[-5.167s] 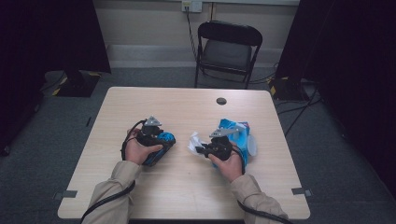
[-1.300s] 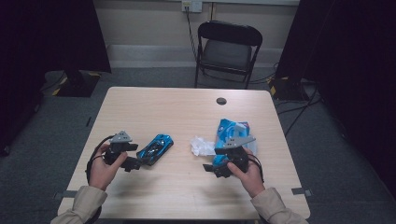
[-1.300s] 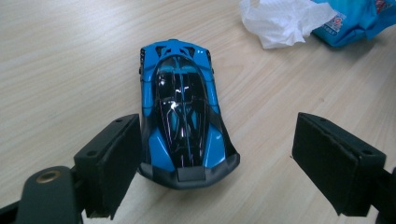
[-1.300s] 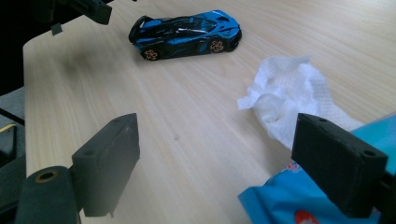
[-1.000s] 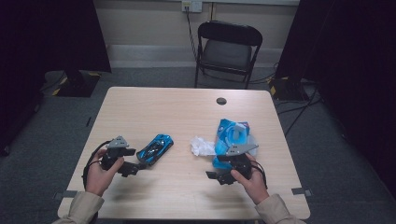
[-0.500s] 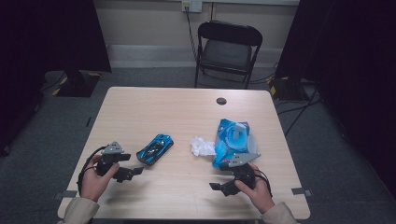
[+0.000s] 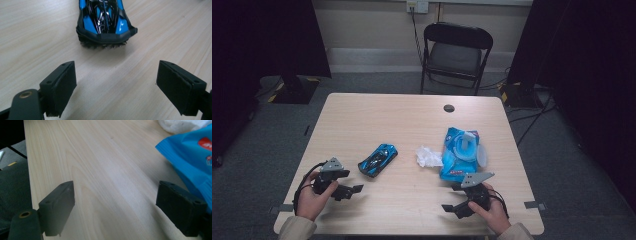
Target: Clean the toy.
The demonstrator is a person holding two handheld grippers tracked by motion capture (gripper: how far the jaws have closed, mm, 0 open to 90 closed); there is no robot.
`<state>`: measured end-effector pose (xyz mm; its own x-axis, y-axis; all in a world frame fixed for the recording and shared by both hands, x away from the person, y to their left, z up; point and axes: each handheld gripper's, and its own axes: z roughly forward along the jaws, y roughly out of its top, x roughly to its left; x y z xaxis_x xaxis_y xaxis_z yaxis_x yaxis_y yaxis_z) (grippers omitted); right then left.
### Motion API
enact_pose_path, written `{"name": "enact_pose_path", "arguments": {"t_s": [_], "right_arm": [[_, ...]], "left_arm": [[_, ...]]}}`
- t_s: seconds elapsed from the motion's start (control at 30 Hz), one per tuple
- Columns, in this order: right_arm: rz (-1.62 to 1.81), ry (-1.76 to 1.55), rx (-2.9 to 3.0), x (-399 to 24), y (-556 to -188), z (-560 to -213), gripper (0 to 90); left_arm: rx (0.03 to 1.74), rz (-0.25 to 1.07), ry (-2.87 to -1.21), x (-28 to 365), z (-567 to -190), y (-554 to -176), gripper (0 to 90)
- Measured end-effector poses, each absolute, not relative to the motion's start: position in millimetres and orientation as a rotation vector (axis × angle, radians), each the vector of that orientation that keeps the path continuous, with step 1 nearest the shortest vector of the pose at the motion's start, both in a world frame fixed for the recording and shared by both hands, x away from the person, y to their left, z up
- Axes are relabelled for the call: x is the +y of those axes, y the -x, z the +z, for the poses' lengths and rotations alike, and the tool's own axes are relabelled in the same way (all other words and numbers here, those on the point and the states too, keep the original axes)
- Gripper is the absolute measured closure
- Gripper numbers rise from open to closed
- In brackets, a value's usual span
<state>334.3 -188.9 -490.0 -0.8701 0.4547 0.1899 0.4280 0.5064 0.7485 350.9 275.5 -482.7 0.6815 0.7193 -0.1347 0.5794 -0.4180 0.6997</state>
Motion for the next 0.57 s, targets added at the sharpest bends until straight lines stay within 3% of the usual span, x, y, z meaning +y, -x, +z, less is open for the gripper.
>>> {"name": "enact_pose_path", "arguments": {"t_s": [0.57], "right_arm": [[1.268,-0.713,2.682,-189,-331,-504,14.7]], "left_arm": [[0.901,0.265,-2.228,268,-495,-346,15.9]]}}
